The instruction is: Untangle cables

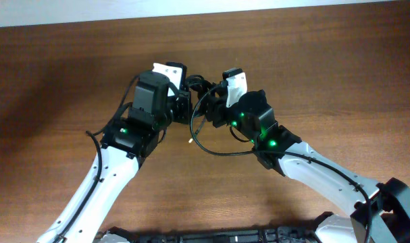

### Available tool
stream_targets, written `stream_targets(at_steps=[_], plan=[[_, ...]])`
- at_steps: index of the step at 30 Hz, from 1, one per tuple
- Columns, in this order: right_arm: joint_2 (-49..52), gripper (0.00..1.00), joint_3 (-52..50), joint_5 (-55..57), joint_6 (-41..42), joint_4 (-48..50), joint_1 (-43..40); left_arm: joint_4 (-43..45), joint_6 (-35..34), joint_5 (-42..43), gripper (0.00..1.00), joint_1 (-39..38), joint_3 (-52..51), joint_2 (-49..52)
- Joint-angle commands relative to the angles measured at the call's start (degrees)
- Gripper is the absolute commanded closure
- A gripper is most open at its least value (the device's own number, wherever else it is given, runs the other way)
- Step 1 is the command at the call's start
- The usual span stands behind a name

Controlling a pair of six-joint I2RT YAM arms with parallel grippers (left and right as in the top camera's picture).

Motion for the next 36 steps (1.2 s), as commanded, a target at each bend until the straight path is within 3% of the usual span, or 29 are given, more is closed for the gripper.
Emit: stream_targets(at_steps=[1,2,4,5,8,10,12,13,15,20,22,23,24,25,26,28,30,31,32,34,35,36], plan=[[-0.3,0.73,0.4,4.5,0.0,0.0,0.3,0.6,0.8,13.5,1.0,-0.4,1.0,-1.6],[-0.3,0.95,0.4,4.5,0.0,-0.1,0.3,0.6,0.8,13.9,1.0,-0.4,1.0,-1.6],[-2.9,0.96,0.4,-5.5,0.2,-0.2,-0.2,0.6,-0.9,2.9,1.0,1.1,1.0,-1.5],[-6.2,0.96,0.4,-16.6,0.2,-0.1,-1.8,0.6,-7.6,-5.3,1.0,3.3,1.0,-1.6],[-10.7,0.96,0.4,-58.5,0.2,0.1,-12.2,4.3,-20.0,-7.2,1.0,10.4,1.0,-1.5],[-10.3,0.96,0.4,-71.0,0.2,0.1,-17.0,4.5,-23.9,-7.3,1.0,11.8,1.0,-1.5],[-9.7,0.96,0.4,-76.1,0.0,0.1,-19.3,4.5,-29.6,-7.3,1.0,12.9,1.0,-1.5],[-8.9,0.96,0.4,-76.9,0.0,-0.1,-20.0,4.5,-36.7,-7.3,1.0,14.5,1.0,-1.5],[-6.4,0.96,0.1,-76.3,0.0,-0.1,-20.0,4.5,-44.2,-7.3,1.0,16.9,1.0,-1.5],[-3.2,0.93,0.2,-58.4,0.0,0.4,-22.8,4.5,-44.5,2.7,1.0,26.6,1.0,-1.5],[-3.2,0.83,0.2,-57.0,0.0,0.3,-25.4,4.5,-41.4,5.3,1.0,28.2,1.0,-1.5],[-3.2,0.73,0.2,-55.7,0.0,0.3,-26.6,4.8,-39.0,6.4,1.0,28.2,1.0,-1.5],[-3.2,0.53,0.2,-50.6,0.0,0.3,-28.7,7.3,-32.1,10.7,1.0,28.2,1.0,-1.5],[-3.2,0.46,0.2,-45.9,0.0,0.3,-29.7,10.5,-25.6,15.3,1.0,28.2,1.0,-1.5],[-3.2,0.34,0.3,-35.3,-0.3,0.8,-29.6,13.0,-14.8,24.7,1.0,28.1,1.0,-1.5],[-3.3,0.34,1.7,-37.0,-0.9,1.7,-28.0,12.4,-3.7,34.8,1.0,28.1,1.0,-1.5],[-3.4,0.34,5.4,-50.9,7.3,1.6,-21.2,9.0,10.3,40.1,1.0,27.3,1.0,-1.5],[-3.4,0.34,5.9,-52.0,11.5,1.6,-18.1,8.3,12.6,40.1,1.0,26.1,1.0,-1.5],[-3.4,0.02,6.0,-52.0,14.8,1.8,-15.1,8.2,13.3,38.8,1.0,25.0,1.0,-1.5],[-3.4,0.01,6.0,-52.0,26.3,3.5,-10.7,8.0,13.3,30.4,1.0,21.2,1.0,-1.6],[-3.4,0.01,6.0,-53.1,27.1,3.4,-9.7,8.2,13.3,25.8,1.0,19.4,1.0,-1.6],[-3.4,0.17,6.0,-52.9,27.0,3.5,-9.0,8.4,13.3,23.6,1.0,18.4,1.0,-1.8]])
